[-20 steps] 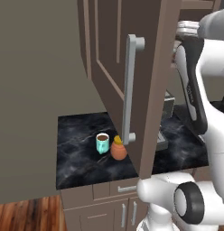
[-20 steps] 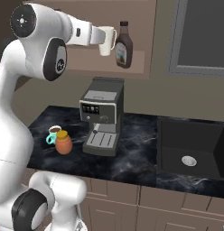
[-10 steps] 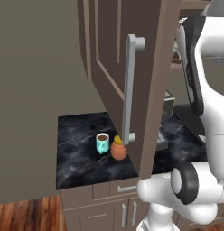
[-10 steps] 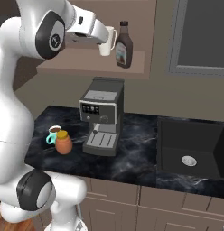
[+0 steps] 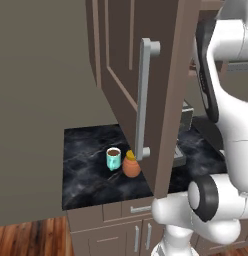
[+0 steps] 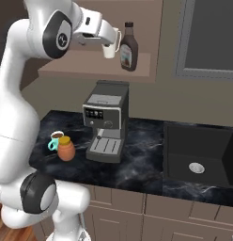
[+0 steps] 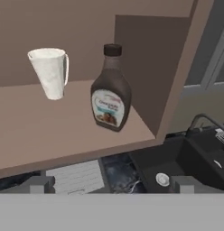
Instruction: Pick the syrup bottle and honey bottle from the cabinet and place them next to the mug.
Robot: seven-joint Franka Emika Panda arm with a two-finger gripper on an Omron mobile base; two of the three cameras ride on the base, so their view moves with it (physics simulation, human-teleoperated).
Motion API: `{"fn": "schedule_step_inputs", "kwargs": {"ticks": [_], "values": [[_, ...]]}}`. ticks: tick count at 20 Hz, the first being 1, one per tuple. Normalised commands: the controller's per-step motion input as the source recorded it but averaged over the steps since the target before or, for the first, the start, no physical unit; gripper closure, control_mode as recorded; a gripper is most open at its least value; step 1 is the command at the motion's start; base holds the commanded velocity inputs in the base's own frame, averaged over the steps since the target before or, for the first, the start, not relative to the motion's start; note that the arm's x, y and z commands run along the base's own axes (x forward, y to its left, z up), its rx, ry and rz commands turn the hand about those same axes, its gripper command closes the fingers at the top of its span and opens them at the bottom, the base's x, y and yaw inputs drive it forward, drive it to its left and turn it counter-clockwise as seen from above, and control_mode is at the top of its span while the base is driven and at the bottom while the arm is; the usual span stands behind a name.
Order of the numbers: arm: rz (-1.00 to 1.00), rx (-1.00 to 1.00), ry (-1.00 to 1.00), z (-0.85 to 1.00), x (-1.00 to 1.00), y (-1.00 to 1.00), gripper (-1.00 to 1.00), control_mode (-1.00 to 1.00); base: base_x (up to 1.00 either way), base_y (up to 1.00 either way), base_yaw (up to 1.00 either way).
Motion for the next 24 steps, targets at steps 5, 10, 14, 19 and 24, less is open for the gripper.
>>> {"fn": "schedule_step_inputs", "kwargs": {"ticks": [5, 10, 14, 19, 24], "values": [[-0.02, -0.04, -0.02, -0.02, 0.50, -0.09, -1.00, -1.00, 0.00, 0.00, 0.00], [-0.05, -0.01, 0.00, -0.11, 0.62, -0.29, -1.00, -1.00, 0.00, 0.00, 0.00], [-0.05, 0.00, 0.00, 0.00, 0.46, -0.23, -1.00, -1.00, 0.00, 0.00, 0.00], [-0.02, 0.00, -0.03, 0.00, 0.41, -0.10, -1.00, -1.00, 0.00, 0.00, 0.00], [0.00, 0.00, 0.00, 0.01, 0.29, -0.02, -1.00, -1.00, 0.00, 0.00, 0.00]]}}
